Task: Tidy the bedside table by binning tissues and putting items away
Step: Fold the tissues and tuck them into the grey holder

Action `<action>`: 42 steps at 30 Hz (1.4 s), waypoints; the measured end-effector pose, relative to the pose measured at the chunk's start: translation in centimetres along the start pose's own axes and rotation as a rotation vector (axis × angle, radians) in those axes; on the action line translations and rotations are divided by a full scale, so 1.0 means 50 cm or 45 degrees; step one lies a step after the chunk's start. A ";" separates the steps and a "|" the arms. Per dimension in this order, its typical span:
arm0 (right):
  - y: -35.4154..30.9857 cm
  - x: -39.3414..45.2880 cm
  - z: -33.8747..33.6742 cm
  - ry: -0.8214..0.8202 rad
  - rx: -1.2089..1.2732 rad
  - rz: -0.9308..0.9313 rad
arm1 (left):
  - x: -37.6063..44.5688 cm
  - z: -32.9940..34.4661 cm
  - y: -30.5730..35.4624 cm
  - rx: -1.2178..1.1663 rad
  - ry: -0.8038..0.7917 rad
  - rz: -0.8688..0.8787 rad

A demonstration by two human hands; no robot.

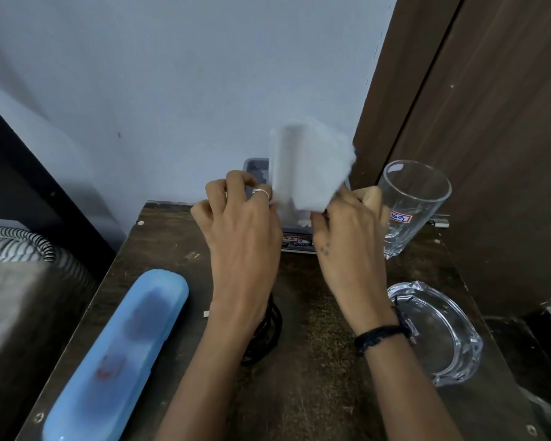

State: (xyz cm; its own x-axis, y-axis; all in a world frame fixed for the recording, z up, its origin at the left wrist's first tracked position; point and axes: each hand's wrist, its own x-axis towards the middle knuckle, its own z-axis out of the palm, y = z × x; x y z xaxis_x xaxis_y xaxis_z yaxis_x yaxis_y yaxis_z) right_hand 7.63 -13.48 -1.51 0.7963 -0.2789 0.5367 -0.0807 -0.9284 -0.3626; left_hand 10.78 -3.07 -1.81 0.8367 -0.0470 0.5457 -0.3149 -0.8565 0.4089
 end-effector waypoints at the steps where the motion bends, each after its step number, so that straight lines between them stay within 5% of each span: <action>1: 0.000 -0.002 0.003 0.000 0.006 0.007 | -0.001 0.001 0.000 -0.008 -0.002 0.002; 10: 0.010 0.020 -0.026 -0.037 0.512 0.164 | 0.012 -0.014 -0.015 -0.344 0.003 -0.177; 18: 0.016 0.010 -0.006 0.038 0.124 0.090 | 0.007 -0.011 -0.009 -0.106 0.003 -0.051; 24: 0.005 0.016 -0.014 0.042 0.390 0.150 | 0.007 -0.008 -0.009 -0.341 -0.002 -0.115; 42: 0.001 0.004 0.001 0.057 0.348 0.167 | 0.004 -0.010 -0.010 -0.294 0.024 -0.186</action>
State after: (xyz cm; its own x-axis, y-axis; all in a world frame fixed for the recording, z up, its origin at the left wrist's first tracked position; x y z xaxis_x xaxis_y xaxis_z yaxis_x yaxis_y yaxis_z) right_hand 7.83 -13.58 -1.45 0.7619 -0.4083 0.5028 -0.0120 -0.7851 -0.6193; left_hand 10.87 -2.41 -1.54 0.8729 0.0800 0.4813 -0.2870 -0.7135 0.6391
